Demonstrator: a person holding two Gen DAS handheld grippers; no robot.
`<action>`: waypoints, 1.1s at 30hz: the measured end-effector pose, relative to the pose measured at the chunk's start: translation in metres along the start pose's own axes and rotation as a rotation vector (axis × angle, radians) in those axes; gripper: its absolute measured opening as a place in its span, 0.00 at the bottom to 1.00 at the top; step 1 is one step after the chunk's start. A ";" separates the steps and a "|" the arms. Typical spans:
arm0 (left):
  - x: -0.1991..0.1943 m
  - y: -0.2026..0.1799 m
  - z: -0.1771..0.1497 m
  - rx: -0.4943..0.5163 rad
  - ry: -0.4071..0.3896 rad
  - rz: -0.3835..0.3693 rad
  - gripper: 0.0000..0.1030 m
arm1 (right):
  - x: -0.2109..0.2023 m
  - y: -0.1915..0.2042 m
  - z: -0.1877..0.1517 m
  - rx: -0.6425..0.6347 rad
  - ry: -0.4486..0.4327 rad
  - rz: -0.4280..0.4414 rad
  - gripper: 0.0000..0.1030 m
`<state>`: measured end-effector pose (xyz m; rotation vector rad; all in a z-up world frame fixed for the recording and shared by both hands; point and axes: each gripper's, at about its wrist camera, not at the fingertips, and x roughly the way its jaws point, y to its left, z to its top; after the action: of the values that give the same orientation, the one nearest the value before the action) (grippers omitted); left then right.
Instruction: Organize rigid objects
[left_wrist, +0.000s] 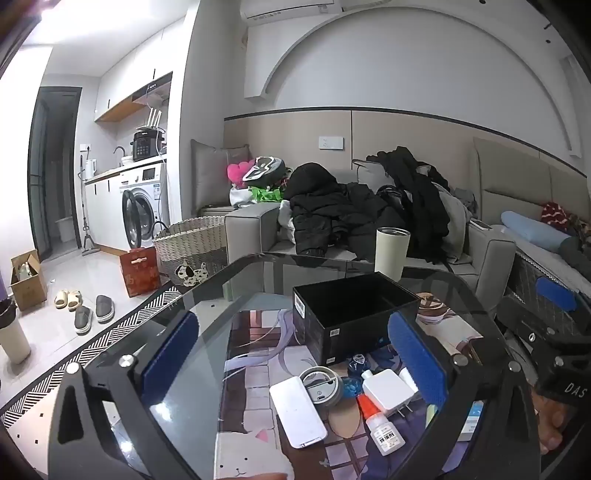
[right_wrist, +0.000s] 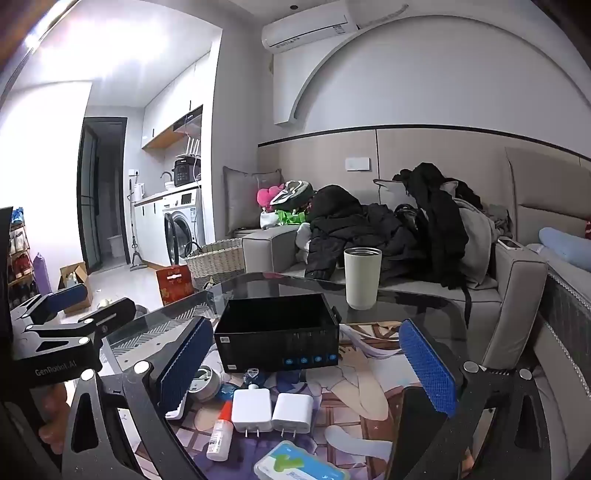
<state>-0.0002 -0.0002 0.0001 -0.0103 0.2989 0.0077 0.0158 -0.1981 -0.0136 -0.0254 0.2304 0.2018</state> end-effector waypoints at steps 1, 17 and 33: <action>0.000 0.000 0.000 -0.002 -0.003 0.004 1.00 | 0.000 0.000 0.000 -0.003 -0.002 -0.002 1.00; -0.004 0.008 0.000 -0.029 -0.017 -0.003 1.00 | 0.007 0.003 -0.008 -0.032 0.021 0.004 1.00; 0.003 0.005 -0.002 -0.031 -0.002 -0.001 1.00 | 0.011 0.006 -0.010 -0.037 0.042 0.007 1.00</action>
<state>0.0020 0.0045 -0.0031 -0.0413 0.2968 0.0118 0.0231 -0.1908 -0.0258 -0.0651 0.2690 0.2130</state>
